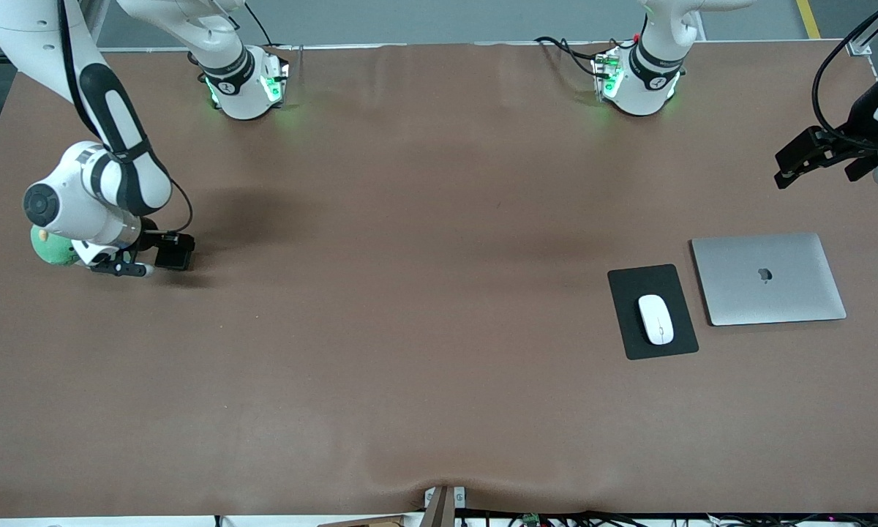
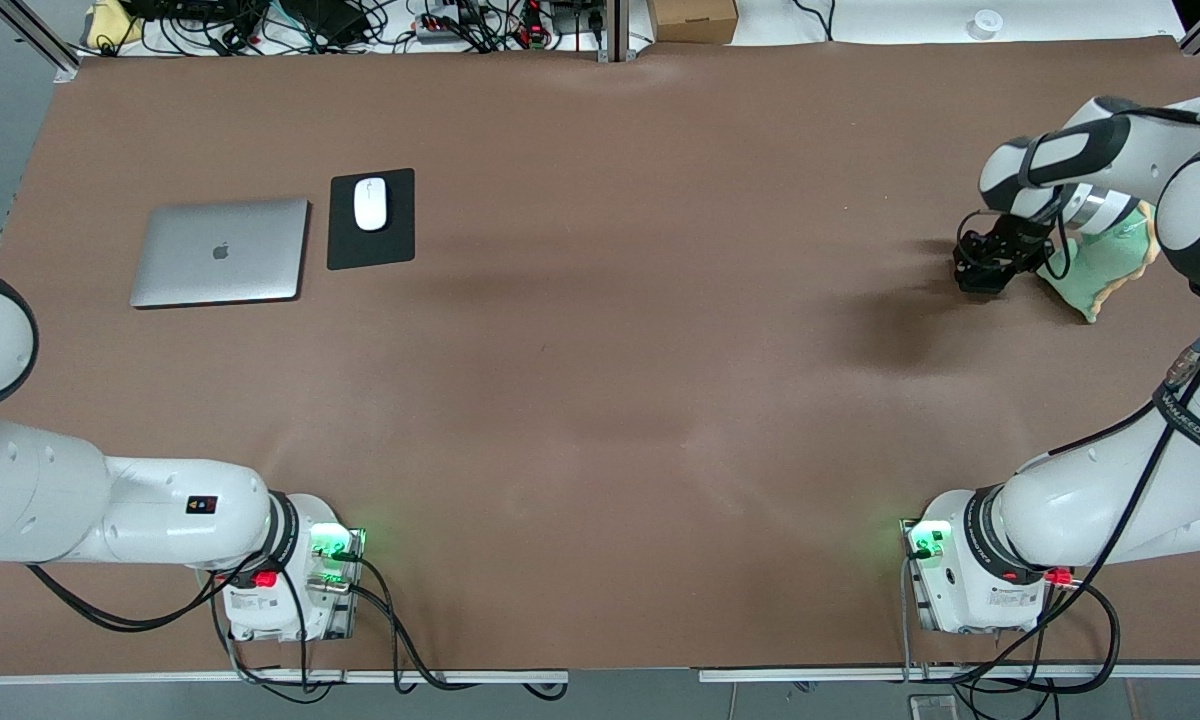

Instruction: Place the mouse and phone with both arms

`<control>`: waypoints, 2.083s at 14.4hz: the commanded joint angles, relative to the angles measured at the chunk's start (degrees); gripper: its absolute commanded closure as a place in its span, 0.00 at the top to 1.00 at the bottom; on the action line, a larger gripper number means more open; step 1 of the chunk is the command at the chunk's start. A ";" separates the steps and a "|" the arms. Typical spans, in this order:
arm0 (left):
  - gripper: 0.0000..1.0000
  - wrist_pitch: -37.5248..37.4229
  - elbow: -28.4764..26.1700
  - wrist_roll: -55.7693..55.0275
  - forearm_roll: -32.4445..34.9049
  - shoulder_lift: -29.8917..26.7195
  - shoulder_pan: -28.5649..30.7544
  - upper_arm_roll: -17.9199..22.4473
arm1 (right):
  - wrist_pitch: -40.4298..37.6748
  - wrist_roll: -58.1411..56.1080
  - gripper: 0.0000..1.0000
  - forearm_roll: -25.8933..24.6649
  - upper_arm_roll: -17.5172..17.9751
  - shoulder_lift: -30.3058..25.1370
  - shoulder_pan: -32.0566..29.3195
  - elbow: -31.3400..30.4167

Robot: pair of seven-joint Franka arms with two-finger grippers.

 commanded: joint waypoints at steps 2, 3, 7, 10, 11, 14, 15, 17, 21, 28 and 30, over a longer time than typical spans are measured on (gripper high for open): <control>1.00 0.38 -0.78 -0.03 -1.30 -0.92 0.22 0.01 | 1.24 -0.17 0.00 -0.70 0.51 -0.58 -0.59 -1.50; 1.00 0.38 -0.78 0.06 -1.30 -1.09 0.22 0.01 | 1.24 0.00 0.08 -0.52 0.51 -0.05 -0.59 -1.32; 1.00 0.29 -0.61 0.06 -1.39 -1.18 0.22 -0.07 | 0.54 0.44 1.00 -0.17 0.51 0.57 -0.33 -0.53; 1.00 0.29 0.09 -0.03 -1.30 -1.10 0.04 -0.43 | -0.59 0.44 1.00 -0.17 0.60 0.13 0.11 1.83; 1.00 0.29 0.62 -0.03 -1.39 -0.83 0.04 -0.51 | -2.95 0.44 1.00 -0.17 0.60 0.13 0.20 4.28; 1.00 0.29 0.36 0.14 -1.39 -0.48 0.22 -0.43 | -13.05 0.01 1.00 -0.17 0.69 1.18 0.20 15.25; 1.00 0.21 0.45 0.14 -1.39 -0.48 0.22 -0.43 | -15.52 0.09 1.00 -0.17 0.78 1.79 0.29 19.03; 1.00 0.12 0.45 0.23 -1.30 -0.48 0.22 -0.34 | -16.86 -0.17 1.00 -0.17 0.87 2.59 0.20 24.24; 1.00 0.03 0.36 0.23 -1.22 -0.39 0.22 -0.34 | -24.38 -0.08 1.00 -0.43 1.39 4.25 -0.50 35.90; 1.00 -0.32 0.45 -0.03 -0.60 0.14 -0.31 -0.43 | -46.55 -0.08 1.00 -0.52 1.57 8.31 -1.73 61.58; 1.00 -0.32 0.54 0.40 -0.60 0.14 -0.22 -0.51 | -46.83 -0.08 1.00 0.00 1.74 7.69 -1.91 66.69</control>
